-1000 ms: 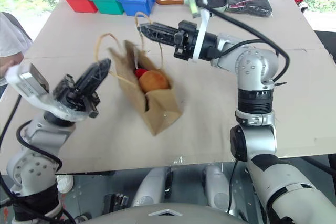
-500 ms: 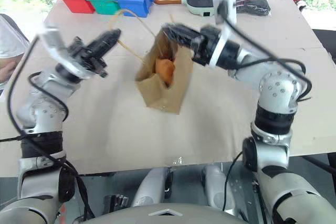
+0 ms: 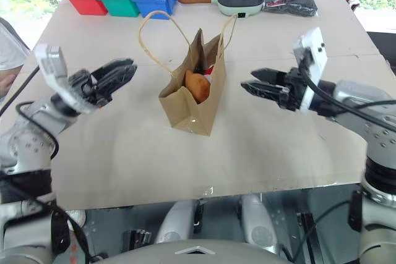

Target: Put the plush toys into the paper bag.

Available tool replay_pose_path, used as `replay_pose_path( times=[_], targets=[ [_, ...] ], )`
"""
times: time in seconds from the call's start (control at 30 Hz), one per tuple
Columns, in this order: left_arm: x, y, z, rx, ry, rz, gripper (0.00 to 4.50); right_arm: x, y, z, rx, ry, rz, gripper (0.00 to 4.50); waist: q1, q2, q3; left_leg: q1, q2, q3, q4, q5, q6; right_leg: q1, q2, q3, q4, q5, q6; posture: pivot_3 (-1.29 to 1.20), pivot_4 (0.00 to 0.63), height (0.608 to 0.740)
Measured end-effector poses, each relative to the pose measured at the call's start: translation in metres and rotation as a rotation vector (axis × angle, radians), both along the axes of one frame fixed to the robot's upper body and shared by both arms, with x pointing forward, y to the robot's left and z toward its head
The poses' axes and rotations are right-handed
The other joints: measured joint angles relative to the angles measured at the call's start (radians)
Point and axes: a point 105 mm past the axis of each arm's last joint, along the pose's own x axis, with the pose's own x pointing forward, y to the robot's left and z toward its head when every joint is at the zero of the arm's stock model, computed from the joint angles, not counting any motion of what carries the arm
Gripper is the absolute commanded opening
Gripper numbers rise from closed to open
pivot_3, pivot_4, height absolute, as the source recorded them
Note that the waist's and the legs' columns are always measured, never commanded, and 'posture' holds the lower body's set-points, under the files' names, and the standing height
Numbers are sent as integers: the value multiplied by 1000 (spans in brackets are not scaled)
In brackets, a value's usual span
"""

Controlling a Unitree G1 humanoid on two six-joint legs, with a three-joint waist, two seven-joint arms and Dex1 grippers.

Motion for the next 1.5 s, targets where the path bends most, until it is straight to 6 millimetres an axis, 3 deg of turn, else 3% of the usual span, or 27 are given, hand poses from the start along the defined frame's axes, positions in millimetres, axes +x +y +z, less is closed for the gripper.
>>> replay_pose_path(
  times=[0.03,0.1,0.2,0.3,0.4,0.73,0.83,0.93,1.07,1.1,1.23,1.37,1.43,1.5],
  targets=[
    [-10,-1,-11,30,36,-5,4494,-2,0,-12,-53,6,-4,1806,1,0,0,1,0,1,0,0,0,0,0,0,0,0,0,0,150,740],
    [-15,-3,-19,49,57,1,4500,0,2,-21,-85,4,-13,1341,3,0,0,0,0,1,1,0,0,0,0,0,0,0,0,0,150,740],
    [-22,-26,-34,91,56,13,4500,10,30,-44,-98,-26,11,77,5,-1,0,3,-1,2,3,0,0,3,0,1,0,0,0,0,150,740],
    [-24,-62,-54,151,55,15,4500,22,76,-65,-23,-29,59,77,5,-1,-1,2,-1,2,3,0,0,3,1,1,0,0,0,0,150,740],
    [-21,-67,-55,182,19,68,4500,33,88,-70,20,-56,51,77,10,-1,-1,1,-1,1,3,0,0,2,0,1,0,0,0,0,150,740],
    [3,-90,-54,178,-40,299,4500,41,112,-77,115,-65,83,77,12,-1,-1,2,-2,0,3,0,0,2,0,0,2,1,0,0,150,740],
    [11,-98,-52,134,-52,339,3661,43,114,-80,110,-85,73,0,11,-1,-1,2,-2,0,4,0,0,3,0,0,3,1,0,0,150,740],
    [15,-102,-53,99,-47,354,2138,41,107,-82,98,-115,53,0,14,-1,-1,2,-3,0,4,0,0,2,0,0,3,1,0,0,150,740],
    [20,-100,-57,102,-43,369,211,34,85,-89,52,-138,4,0,15,-1,-1,2,-3,0,4,0,0,2,0,0,4,0,0,0,150,740],
    [22,-101,-58,101,-44,359,32,31,76,-88,41,-153,-15,0,15,-1,-1,2,-3,-1,4,0,0,2,0,0,4,0,0,0,150,740],
    [31,-96,-56,134,-85,285,0,10,40,-79,-11,-220,-71,1255,28,-1,-1,2,-3,0,4,0,0,3,0,0,4,0,0,0,150,740],
    [30,-86,-48,175,-152,75,0,-13,16,-67,-38,-257,-88,3331,25,-1,-1,2,-3,-1,4,0,0,2,1,-1,5,0,0,0,150,740],
    [33,-71,-39,270,-209,-89,0,-29,-2,-67,-82,-254,-97,4259,34,-1,0,2,-3,-3,5,0,0,3,1,-4,5,0,0,0,150,740],
    [42,-43,-18,357,-294,-192,0,-44,-24,-68,-149,-245,-122,4473,32,-1,0,1,-3,-2,5,0,0,4,1,-4,3,0,0,0,150,740]
  ],
)
